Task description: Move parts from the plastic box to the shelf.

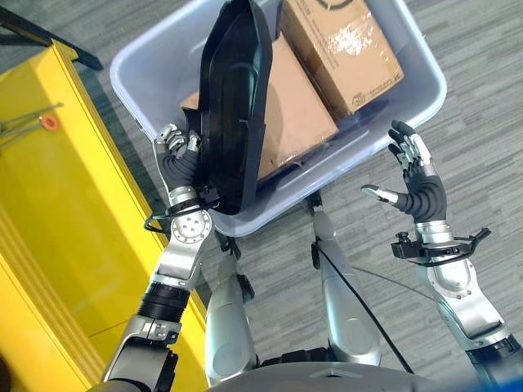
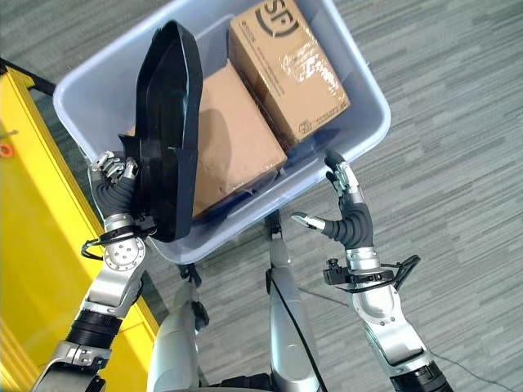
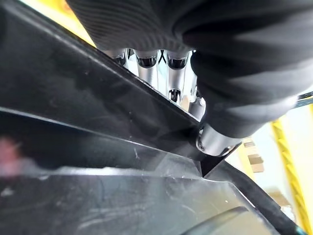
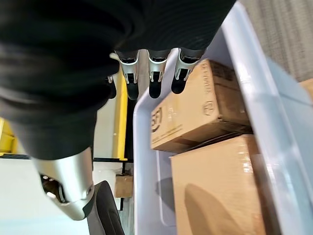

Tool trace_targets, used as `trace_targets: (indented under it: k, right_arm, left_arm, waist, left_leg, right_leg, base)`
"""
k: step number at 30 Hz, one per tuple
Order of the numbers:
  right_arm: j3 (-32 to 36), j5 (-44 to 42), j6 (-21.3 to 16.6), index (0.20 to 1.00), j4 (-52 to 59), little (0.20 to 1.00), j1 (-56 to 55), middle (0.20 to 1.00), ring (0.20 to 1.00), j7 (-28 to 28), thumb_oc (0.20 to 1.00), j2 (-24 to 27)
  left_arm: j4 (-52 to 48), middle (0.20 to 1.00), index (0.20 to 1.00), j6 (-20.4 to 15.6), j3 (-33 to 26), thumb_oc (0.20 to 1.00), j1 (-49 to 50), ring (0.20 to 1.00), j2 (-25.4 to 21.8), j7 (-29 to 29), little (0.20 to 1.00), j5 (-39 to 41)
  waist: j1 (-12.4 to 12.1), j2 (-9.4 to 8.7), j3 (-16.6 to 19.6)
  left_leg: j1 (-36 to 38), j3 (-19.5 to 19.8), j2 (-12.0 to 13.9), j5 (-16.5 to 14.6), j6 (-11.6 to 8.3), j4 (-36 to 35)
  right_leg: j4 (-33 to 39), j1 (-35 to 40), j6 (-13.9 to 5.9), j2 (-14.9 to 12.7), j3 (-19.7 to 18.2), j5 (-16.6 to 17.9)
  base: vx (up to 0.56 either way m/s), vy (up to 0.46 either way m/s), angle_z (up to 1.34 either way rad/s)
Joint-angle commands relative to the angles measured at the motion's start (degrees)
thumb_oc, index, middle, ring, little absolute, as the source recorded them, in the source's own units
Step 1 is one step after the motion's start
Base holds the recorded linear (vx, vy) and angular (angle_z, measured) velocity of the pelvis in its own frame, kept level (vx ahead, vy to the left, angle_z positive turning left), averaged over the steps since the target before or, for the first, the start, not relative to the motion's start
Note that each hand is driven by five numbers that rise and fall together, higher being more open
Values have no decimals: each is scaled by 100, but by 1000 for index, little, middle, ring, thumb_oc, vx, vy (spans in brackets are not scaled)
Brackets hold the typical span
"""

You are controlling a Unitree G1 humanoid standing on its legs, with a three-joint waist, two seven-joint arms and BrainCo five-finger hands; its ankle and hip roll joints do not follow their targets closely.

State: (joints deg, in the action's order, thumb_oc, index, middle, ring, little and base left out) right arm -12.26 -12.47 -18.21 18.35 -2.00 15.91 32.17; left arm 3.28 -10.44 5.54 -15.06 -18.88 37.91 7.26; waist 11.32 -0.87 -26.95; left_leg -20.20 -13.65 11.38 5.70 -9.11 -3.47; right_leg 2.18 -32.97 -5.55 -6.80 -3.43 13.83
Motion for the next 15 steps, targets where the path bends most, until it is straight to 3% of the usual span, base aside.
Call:
trace_targets:
  k: [1,10,15]
  right_arm:
    - [382,-168,-218,1000,304,1000,127,1000,1000,-135,1000,-15]
    - [555,-282,-75,1000,263,1000,-36,1000,1000,-558,1000,91]
    - [632,-453,32,1000,108,1000,-126,1000,1000,-877,1000,128]
  left_arm:
    - [-550,200,200,-421,-289,200,-8,200,-430,-110,200,-272]
    - [-920,200,200,-643,-511,200,633,200,-586,-878,200,349]
    - [-1149,200,200,-653,-688,200,1136,200,-734,-1312,200,315]
  waist:
    - [67,38,194]
    - [-88,148,595]
    - [-225,285,840]
  left_leg:
    - [166,386,-16,-496,159,560]
    - [756,545,61,-332,124,279]
    - [1091,664,210,-213,97,109]
  right_leg:
    - [-990,89,-248,-263,329,-950]
    - [-775,883,-229,-288,483,-1003]
    - [-910,1231,-189,-229,629,-1273]
  base:
    - [13,-7,4]
    - [20,-16,9]
    - [41,-36,17]
